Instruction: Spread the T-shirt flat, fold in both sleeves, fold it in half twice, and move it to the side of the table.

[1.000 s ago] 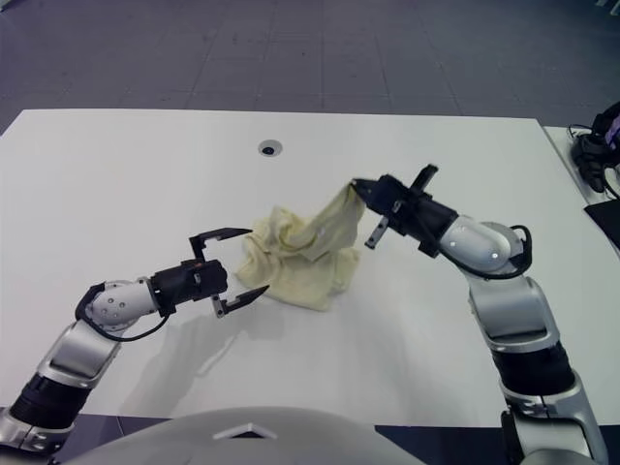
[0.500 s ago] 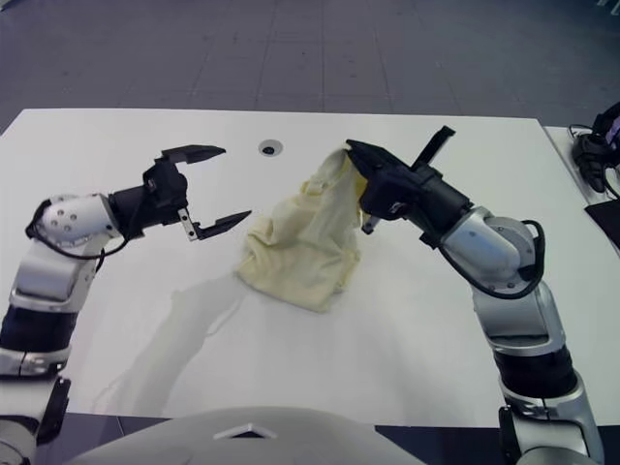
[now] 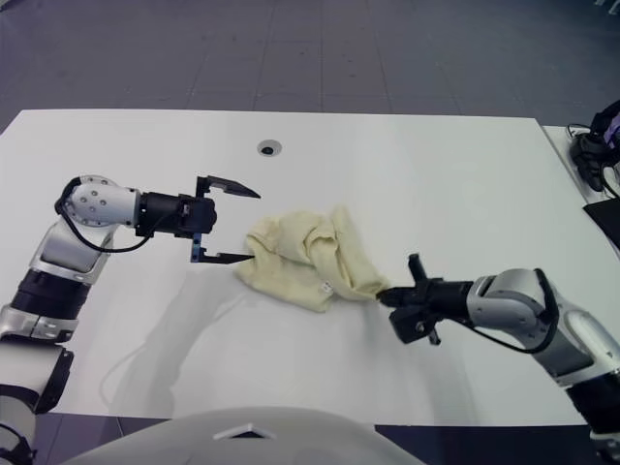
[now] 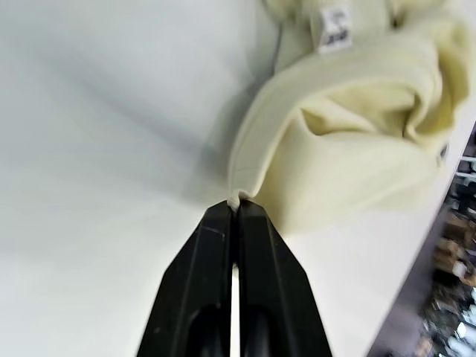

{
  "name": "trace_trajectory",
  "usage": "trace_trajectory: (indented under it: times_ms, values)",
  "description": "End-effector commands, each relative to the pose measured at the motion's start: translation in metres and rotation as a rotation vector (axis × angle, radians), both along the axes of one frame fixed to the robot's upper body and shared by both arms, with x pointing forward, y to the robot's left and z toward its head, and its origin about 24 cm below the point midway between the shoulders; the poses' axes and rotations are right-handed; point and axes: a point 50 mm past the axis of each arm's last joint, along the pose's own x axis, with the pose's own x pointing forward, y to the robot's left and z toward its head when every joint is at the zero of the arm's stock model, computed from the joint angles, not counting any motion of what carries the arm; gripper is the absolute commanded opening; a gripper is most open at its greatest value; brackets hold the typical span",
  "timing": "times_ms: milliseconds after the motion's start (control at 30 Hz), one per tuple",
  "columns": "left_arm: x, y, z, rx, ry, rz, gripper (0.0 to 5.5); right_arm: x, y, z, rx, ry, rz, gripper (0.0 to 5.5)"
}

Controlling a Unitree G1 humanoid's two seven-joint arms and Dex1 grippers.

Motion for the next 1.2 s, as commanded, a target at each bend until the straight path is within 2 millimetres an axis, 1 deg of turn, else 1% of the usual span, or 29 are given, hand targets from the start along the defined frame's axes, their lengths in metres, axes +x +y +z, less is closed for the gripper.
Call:
trace_trajectory:
  times_ms: [33,100,167,233,333,433,500,533,600,700,733,767,833,933,1000,1067,1133,1200]
  values:
    - [0.016,-0.010,-0.003,-0.002,-0.040,0.075,5.40,0.035,0.006,0.015,0.072,-0.242,-0.088,0.01]
    - [0.021,-0.006,-0.028,0.078,-0.052,0.133,5.40,0.041,0.013,0.013,0.120,-0.271,-0.110,0.01]
    - [0.019,0.001,-0.053,0.167,-0.058,0.156,5.40,0.045,0.021,0.012,0.179,-0.274,-0.133,0.01]
    - [0.015,0.007,-0.073,0.232,-0.063,0.172,5.40,0.046,0.029,0.010,0.230,-0.264,-0.146,0.01]
    - [0.009,0.008,-0.094,0.249,-0.062,0.188,5.40,0.045,0.040,0.005,0.297,-0.238,-0.168,0.01]
    - [0.001,-0.001,-0.105,0.241,-0.066,0.140,5.40,0.043,0.047,0.001,0.317,-0.210,-0.172,0.01]
    - [-0.015,-0.009,-0.107,0.238,-0.050,0.048,5.40,0.044,0.049,0.000,0.324,-0.204,-0.177,0.01]
    - [-0.027,-0.011,-0.109,0.256,-0.032,-0.008,5.40,0.044,0.048,0.000,0.325,-0.203,-0.181,0.01]
    - [-0.055,-0.004,-0.110,0.328,0.042,-0.110,5.40,0.047,0.047,0.000,0.324,-0.209,-0.190,0.01]
    - [-0.098,0.009,-0.109,0.431,0.202,-0.184,5.40,0.049,0.046,0.001,0.337,-0.217,-0.191,0.01]
    - [-0.108,0.008,-0.107,0.425,0.230,-0.184,5.40,0.049,0.047,0.002,0.353,-0.215,-0.184,0.01]
    - [-0.112,0.004,-0.104,0.396,0.234,-0.175,5.40,0.047,0.049,0.002,0.376,-0.212,-0.173,0.01]
    - [-0.107,-0.006,-0.090,0.292,0.219,-0.118,5.40,0.040,0.059,0.005,0.451,-0.195,-0.105,0.01]
    - [-0.090,-0.015,-0.058,0.117,0.236,-0.026,5.40,0.033,0.068,0.007,0.516,-0.184,-0.011,0.01]
    - [-0.072,-0.014,-0.035,0.009,0.262,0.028,5.40,0.032,0.072,0.010,0.558,-0.187,0.022,0.01]
    - [-0.053,-0.008,-0.018,-0.045,0.270,0.070,5.40,0.031,0.076,0.017,0.609,-0.204,0.057,0.01]
    - [-0.030,-0.001,-0.010,-0.078,0.264,0.128,5.40,0.030,0.082,0.030,0.699,-0.248,0.086,0.01]
    - [-0.016,0.001,-0.011,-0.077,0.256,0.153,5.40,0.029,0.085,0.041,0.784,-0.287,0.101,0.01]
